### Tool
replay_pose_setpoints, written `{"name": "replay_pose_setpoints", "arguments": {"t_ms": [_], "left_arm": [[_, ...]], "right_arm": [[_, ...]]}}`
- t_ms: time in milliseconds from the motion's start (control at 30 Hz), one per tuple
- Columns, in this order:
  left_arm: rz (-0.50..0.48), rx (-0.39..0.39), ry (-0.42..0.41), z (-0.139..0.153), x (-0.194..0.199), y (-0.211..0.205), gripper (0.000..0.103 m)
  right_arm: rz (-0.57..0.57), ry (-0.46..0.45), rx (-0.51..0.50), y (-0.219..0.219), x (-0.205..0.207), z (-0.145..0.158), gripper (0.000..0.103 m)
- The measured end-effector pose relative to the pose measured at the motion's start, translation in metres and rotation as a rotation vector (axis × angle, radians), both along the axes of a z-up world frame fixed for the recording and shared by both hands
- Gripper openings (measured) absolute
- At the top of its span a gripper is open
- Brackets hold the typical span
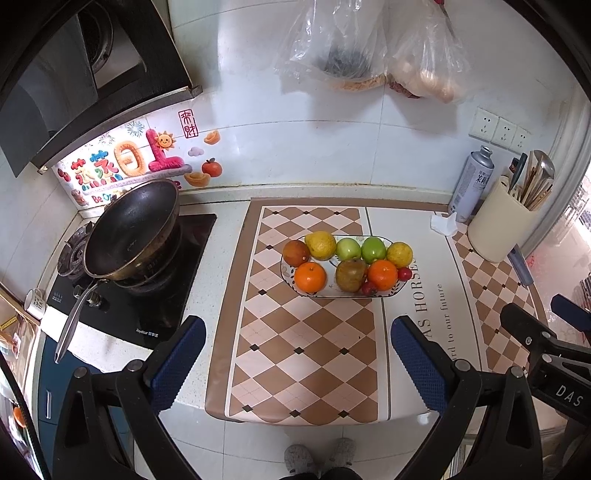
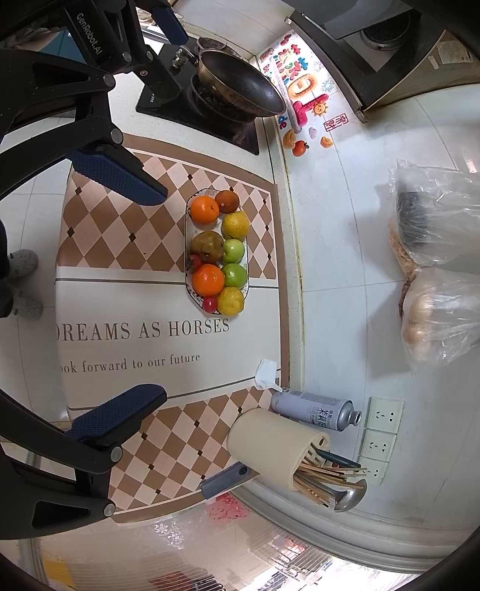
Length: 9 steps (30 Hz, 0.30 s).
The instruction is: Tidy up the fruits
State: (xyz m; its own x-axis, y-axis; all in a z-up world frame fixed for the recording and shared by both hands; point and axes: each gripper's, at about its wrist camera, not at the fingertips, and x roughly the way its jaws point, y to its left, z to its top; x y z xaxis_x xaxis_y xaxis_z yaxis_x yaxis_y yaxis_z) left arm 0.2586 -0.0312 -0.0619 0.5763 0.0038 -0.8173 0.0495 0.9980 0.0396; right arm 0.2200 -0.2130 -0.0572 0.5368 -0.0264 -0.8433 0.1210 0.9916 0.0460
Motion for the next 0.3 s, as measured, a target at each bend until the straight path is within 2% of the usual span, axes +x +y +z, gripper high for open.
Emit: {"name": "replay_pose_setpoints", "arguments": {"t_ms": [300], "left_arm": [[-0.001,-0.004,-0.016,0.0042,-0.0037,-0.0013,0.103]], "right_arm": [[0.0,-0.002,0.003,-0.0006,-0.0035,0.0026,0.099]]}}
